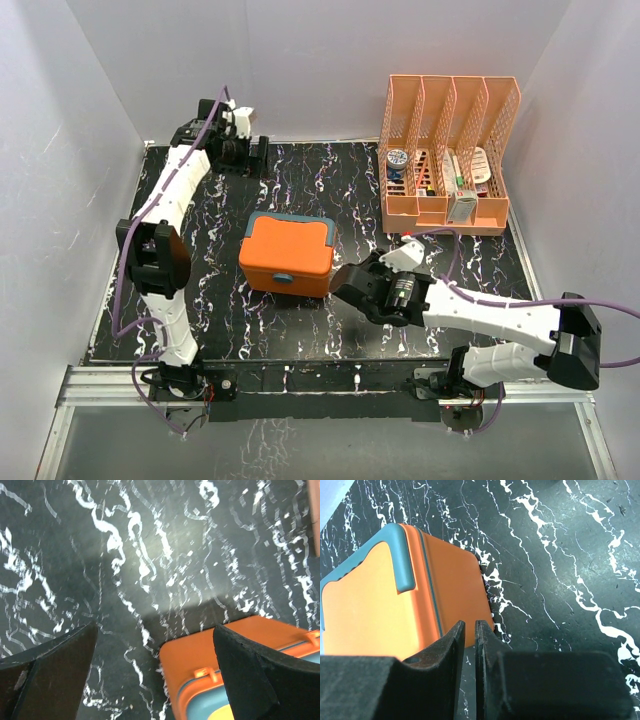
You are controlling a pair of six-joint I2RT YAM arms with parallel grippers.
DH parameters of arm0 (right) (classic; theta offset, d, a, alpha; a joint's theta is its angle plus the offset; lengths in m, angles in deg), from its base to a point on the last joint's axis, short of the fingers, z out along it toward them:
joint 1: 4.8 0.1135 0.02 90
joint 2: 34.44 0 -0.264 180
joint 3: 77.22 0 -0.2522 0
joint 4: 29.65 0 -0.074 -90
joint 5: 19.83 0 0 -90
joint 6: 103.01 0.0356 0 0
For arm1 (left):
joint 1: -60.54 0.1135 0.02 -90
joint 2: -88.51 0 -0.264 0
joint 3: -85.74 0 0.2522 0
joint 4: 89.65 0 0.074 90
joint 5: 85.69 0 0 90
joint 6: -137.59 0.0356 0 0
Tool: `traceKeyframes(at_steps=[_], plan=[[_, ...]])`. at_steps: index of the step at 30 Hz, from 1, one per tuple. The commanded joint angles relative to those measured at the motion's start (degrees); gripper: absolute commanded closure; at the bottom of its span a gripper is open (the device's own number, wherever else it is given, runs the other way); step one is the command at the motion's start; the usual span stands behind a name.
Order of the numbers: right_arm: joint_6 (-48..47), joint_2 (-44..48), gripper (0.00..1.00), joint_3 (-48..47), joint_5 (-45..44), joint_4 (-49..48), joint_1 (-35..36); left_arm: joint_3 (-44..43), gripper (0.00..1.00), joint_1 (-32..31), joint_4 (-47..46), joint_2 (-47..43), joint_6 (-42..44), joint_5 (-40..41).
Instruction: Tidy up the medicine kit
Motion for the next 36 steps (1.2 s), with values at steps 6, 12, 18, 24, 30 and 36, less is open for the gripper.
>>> traceKeyframes(at_steps=[6,12,18,24,30,36], plan=[[-6.4,-3.32,0.87,-0.23,-2.14,-8.91,-5.16,15.94,0.01,3.9,1.22,-11.48,7.41,4.75],[-7.05,-3.71,0.88,-0.91,-1.54,-9.01,-6.24,24.92,0.01,4.5,1.49,-16.46,11.97,7.4],[-5.72,-2.67,0.88,0.25,-0.81,-8.89,-6.34,31.29,0.01,4.5,4.46,-21.65,15.02,7.05],[-5.18,-2.8,0.88,-0.07,-0.93,-8.13,-6.34,32.82,0.01,4.49,9.75,-24.15,15.29,3.64],[-4.4,-2.95,0.89,0.02,-0.95,-7.7,-6.34,33.38,0.01,4.5,14.07,-25.49,15.24,-1.18],[-3.98,-3.26,0.89,0.08,-0.77,-7.55,-6.36,32.59,0.01,3.71,17.39,-26.01,14.78,-6.47]])
